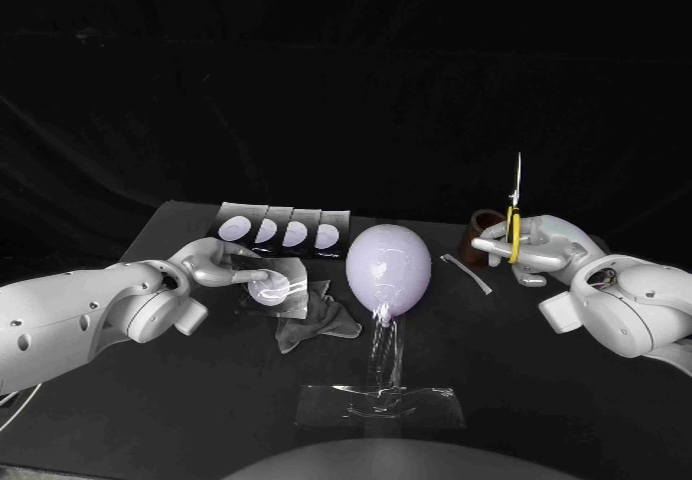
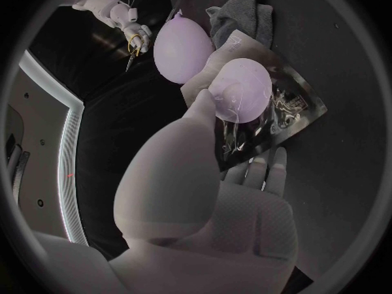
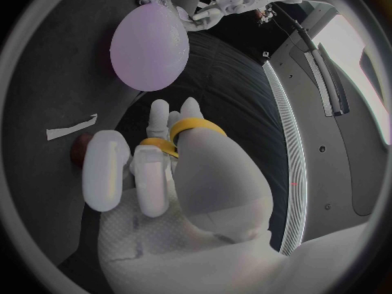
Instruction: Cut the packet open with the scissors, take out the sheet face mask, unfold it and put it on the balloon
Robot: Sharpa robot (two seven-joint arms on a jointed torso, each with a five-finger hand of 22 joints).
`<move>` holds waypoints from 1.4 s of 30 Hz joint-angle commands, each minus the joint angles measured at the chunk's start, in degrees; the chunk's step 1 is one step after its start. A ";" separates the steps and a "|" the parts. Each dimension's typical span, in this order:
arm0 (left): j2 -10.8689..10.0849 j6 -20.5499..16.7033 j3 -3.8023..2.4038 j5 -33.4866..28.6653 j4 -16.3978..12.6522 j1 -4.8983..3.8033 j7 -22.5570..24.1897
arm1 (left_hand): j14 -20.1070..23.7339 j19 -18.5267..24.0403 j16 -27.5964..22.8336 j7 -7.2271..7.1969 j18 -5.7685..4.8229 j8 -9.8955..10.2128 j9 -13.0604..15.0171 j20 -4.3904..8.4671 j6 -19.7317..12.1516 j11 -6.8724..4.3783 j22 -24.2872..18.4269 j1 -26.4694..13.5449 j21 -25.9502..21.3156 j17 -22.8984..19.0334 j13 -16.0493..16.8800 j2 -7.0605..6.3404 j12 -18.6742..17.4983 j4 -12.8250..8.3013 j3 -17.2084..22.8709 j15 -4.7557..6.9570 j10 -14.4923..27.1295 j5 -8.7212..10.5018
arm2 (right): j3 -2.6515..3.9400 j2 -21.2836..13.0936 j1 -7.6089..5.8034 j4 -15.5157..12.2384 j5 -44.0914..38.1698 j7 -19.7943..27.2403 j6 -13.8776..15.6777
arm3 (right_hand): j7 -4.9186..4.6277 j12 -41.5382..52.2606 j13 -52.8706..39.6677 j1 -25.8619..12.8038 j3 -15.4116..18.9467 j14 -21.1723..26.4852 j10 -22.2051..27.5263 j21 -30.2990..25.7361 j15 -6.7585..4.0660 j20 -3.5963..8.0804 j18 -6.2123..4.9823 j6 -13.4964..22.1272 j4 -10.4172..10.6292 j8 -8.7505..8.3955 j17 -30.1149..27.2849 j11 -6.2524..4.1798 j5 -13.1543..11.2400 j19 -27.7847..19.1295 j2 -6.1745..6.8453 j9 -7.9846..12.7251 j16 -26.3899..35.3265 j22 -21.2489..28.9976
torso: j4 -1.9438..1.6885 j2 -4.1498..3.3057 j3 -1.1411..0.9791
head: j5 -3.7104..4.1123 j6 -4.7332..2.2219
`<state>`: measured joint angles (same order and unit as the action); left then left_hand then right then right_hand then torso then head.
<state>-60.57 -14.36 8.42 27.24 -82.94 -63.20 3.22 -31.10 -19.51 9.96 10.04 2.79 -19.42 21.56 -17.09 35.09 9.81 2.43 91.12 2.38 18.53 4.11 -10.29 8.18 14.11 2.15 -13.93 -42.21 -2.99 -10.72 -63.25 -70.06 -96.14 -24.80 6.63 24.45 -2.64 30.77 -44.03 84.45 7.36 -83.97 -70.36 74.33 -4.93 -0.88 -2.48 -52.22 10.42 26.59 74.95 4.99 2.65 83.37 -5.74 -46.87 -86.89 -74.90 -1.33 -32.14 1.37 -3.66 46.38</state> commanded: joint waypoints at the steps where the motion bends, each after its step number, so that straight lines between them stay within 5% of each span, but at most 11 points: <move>1: 0.05 -0.57 -0.12 4.70 0.10 0.02 3.35 | 0.65 0.26 0.60 1.30 0.62 -0.62 -0.02 0.23 0.70 -0.32 0.08 1.05 0.14 0.18 0.08 0.08 0.64 0.98 -0.23 -0.01 0.11 0.15 | 0.04 0.03 0.00 -0.08 -0.04 0.85 -0.48 | 0.07 9.85 0.08 2.77 0.36 -4.61 -10.50 0.17 -0.30 -0.25 -0.80 -0.33 -0.15 -0.33 7.17 -6.82 0.16 -0.01 -3.03 -0.09 -0.08 -9.75 | -0.03 -0.04 -0.01 | -0.01 0.05; 12: 0.28 -1.12 -0.22 7.00 1.10 0.02 7.49 | 8.13 2.83 0.19 0.44 0.73 -1.22 -0.71 0.34 1.23 -1.47 -0.19 2.84 -0.21 -1.92 -0.25 -0.44 1.24 2.56 -1.04 1.56 1.40 0.16 | 0.04 0.08 0.04 -0.09 0.16 0.90 -0.49 | 0.05 9.66 0.20 2.71 0.42 -4.59 -10.46 0.06 -0.30 -0.25 -0.83 -0.33 -0.11 -0.39 7.09 -6.81 0.17 -0.06 -2.98 -0.11 -0.05 -9.72 | 0.06 0.01 -0.04 | -0.04 0.11; 14: 0.33 -1.39 -0.24 7.14 1.30 0.02 7.97 | 9.13 3.46 0.24 0.06 0.70 -0.91 -1.00 0.30 0.59 -1.94 -0.24 2.88 -0.27 -2.11 -0.40 -1.12 0.69 2.68 -1.52 0.19 2.72 0.06 | 0.04 0.08 0.04 -0.11 0.20 0.90 -0.47 | 0.04 9.77 0.08 2.69 0.44 -4.59 -10.48 0.12 -0.29 -0.26 -0.81 -0.33 -0.08 -0.41 7.11 -6.80 0.17 -0.03 -2.99 -0.12 -0.06 -9.74 | 0.07 0.02 -0.07 | -0.03 0.10; 19: 0.50 -3.00 -0.42 6.83 1.99 0.01 10.08 | 15.09 6.24 -0.48 -1.69 0.63 3.22 -4.43 0.26 -6.47 -3.72 -0.52 3.23 -0.55 -3.75 -0.44 -3.20 -1.01 2.90 -3.39 0.14 7.60 0.02 | 0.04 0.05 0.05 -0.14 0.30 0.93 -0.39 | 0.04 9.77 0.08 2.69 0.44 -4.59 -10.48 0.12 -0.29 -0.26 -0.81 -0.33 -0.08 -0.41 7.11 -6.80 0.17 -0.03 -2.99 -0.12 -0.06 -9.74 | 0.08 -0.04 -0.06 | 0.21 0.00; 27: 0.95 -4.24 -2.13 4.51 3.56 -0.04 13.30 | 17.00 7.00 -0.08 -2.09 0.70 4.49 -5.56 0.29 -8.35 -4.19 -0.53 3.81 -0.53 -3.95 -0.50 -3.53 -1.65 2.94 -3.51 0.09 10.58 -0.02 | 0.04 0.08 0.06 -0.03 0.42 1.02 -0.33 | 0.02 9.38 0.39 2.63 0.46 -4.59 -10.40 0.12 -0.28 -0.26 -0.81 -0.32 -0.03 -0.46 7.08 -6.78 0.17 -0.03 -3.02 -0.13 -0.05 -9.74 | 0.03 0.04 -0.06 | 0.44 -0.05; 30: 1.22 -3.99 -2.72 3.71 4.12 -0.13 14.11 | 16.73 7.02 0.80 -1.73 0.73 3.97 -5.18 0.29 -7.16 -3.88 -0.49 4.16 -0.46 -3.46 -0.32 -2.95 -1.15 2.89 -2.55 0.01 9.77 0.02 | 0.04 0.14 0.06 0.10 0.42 1.07 -0.30 | 0.02 9.13 0.59 2.63 0.48 -4.58 -10.35 -0.02 -0.28 -0.27 -0.84 -0.30 -0.03 -0.49 7.07 -6.78 0.16 -0.09 -3.00 -0.14 -0.04 -9.69 | 0.03 0.04 -0.04 | 0.51 -0.10; 32: 1.41 -3.74 -2.91 3.39 4.32 -0.16 14.44 | 15.13 7.46 2.68 0.00 0.90 2.25 -3.92 0.35 -3.49 -2.04 -0.51 4.20 -0.48 -2.36 0.14 -1.56 0.50 2.76 -1.29 -0.58 5.98 0.10 | 0.04 0.16 0.06 0.14 0.43 1.09 -0.29 | 0.01 8.93 0.71 2.67 0.52 -4.58 -10.27 -0.09 -0.27 -0.28 -0.86 -0.27 -0.05 -0.56 7.06 -6.77 0.16 -0.12 -2.94 -0.16 -0.04 -9.67 | 0.06 0.02 -0.03 | 0.62 -0.24; 39: 2.75 -1.89 -3.34 2.04 4.13 -0.24 15.54 | 7.78 2.36 8.14 2.08 1.95 -0.03 -2.67 0.33 2.51 0.46 0.53 4.46 1.27 0.40 0.04 0.82 2.36 2.27 0.44 -0.91 0.45 0.18 | 0.04 0.19 0.06 0.18 -0.07 1.03 -0.24 | -0.05 8.28 1.04 2.95 0.55 -4.58 -10.04 -0.06 -0.23 -0.31 -0.85 -0.08 -0.20 -0.92 7.10 -6.73 0.17 -0.10 -2.84 -0.21 -0.05 -9.69 | 0.02 -0.08 -0.01 | 1.64 -0.93; 41: 3.23 -1.62 -3.55 1.24 3.99 -0.26 15.90 | 3.55 -2.38 10.60 2.53 2.37 -0.39 -2.69 0.29 3.71 1.51 1.45 4.79 2.81 1.73 0.05 1.52 2.93 2.01 0.89 0.34 -1.52 0.22 | 0.04 0.17 0.05 0.14 -0.67 0.84 -0.19 | -0.06 8.00 1.23 3.06 0.53 -4.59 -9.96 -0.06 -0.22 -0.32 -0.85 -0.06 -0.26 -1.02 7.12 -6.72 0.17 -0.10 -2.83 -0.22 -0.06 -9.69 | 0.03 -0.05 0.00 | 2.13 -1.35; 42: 3.56 -1.52 -3.71 0.53 3.92 -0.29 16.16 | 0.33 -8.42 12.07 2.98 2.66 -0.88 -2.63 0.29 5.07 2.28 2.65 5.27 4.90 2.07 0.18 2.18 3.72 1.70 1.38 1.76 -3.76 0.19 | 0.05 0.16 0.05 0.11 -1.05 0.70 -0.16 | -0.09 7.28 1.78 3.18 0.52 -4.59 -9.75 -0.07 -0.20 -0.33 -0.85 -0.01 -0.33 -1.14 7.13 -6.69 0.17 -0.10 -2.82 -0.23 -0.06 -9.69 | 0.04 -0.04 -0.02 | 2.46 -1.59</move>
<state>-57.37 -17.22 4.86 30.31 -78.74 -63.32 16.75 -29.37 -25.65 21.34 10.60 4.86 -20.04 18.91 -16.81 39.61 11.71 4.62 96.30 6.50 20.38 4.23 -8.49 11.58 15.86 3.22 -12.82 -45.07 -3.00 -10.72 -63.11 -70.00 -95.94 -24.46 6.77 24.48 -2.64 30.78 -42.20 84.45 7.67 -83.90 -70.36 74.33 -4.79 -0.95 -2.16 -52.22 10.12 25.57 74.95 4.99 2.65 83.26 -5.75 -47.00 -86.87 -74.91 -1.28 -32.18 1.35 -1.94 45.31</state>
